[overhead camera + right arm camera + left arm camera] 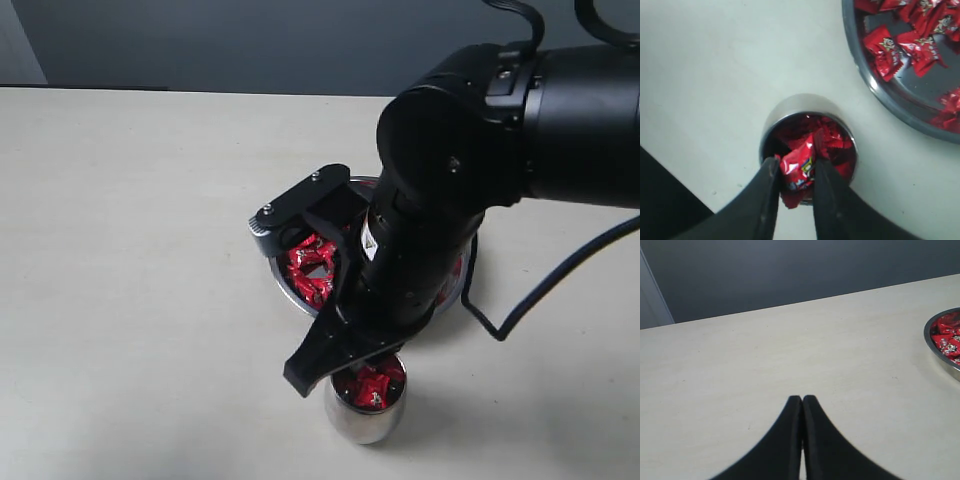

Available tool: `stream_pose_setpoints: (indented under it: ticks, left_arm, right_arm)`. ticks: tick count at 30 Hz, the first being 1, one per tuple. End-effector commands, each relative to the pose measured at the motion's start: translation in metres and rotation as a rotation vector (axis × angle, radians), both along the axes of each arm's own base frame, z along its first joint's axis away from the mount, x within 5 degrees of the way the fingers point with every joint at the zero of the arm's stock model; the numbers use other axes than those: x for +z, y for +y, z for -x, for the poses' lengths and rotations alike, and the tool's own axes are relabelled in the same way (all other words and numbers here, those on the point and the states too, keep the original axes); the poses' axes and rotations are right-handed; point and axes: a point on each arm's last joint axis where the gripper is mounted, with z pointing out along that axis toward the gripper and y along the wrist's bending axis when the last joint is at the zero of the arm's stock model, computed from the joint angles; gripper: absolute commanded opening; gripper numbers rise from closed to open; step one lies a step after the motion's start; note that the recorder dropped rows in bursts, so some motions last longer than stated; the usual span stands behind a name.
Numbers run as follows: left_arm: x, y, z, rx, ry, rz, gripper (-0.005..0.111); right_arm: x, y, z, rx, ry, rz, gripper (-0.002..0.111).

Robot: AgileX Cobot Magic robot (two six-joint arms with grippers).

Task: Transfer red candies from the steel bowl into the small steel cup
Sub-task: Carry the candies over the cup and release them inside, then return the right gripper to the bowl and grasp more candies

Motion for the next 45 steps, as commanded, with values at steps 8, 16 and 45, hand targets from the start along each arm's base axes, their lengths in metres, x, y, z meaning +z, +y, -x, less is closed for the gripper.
stream_pose_setpoints:
  ticks: [8, 16, 45]
  left_arm:
    - [-0.001, 0.0, 0.0, 0.003, -0.006, 0.004, 0.0]
    - [-0.001, 0.0, 0.0, 0.003, -0.006, 0.004, 0.0]
    - [-0.001, 0.0, 0.0, 0.003, -0.006, 0.004, 0.0]
  right_arm:
    - [0.002, 0.002, 0.003, 0.022, -0.004, -0.023, 0.001]
    - [-0.019, 0.008, -0.001, 0.047, 0.032, 0.031, 0.001]
    - [-0.023, 0.004, -0.003, 0.031, 0.03, 0.099, 0.036]
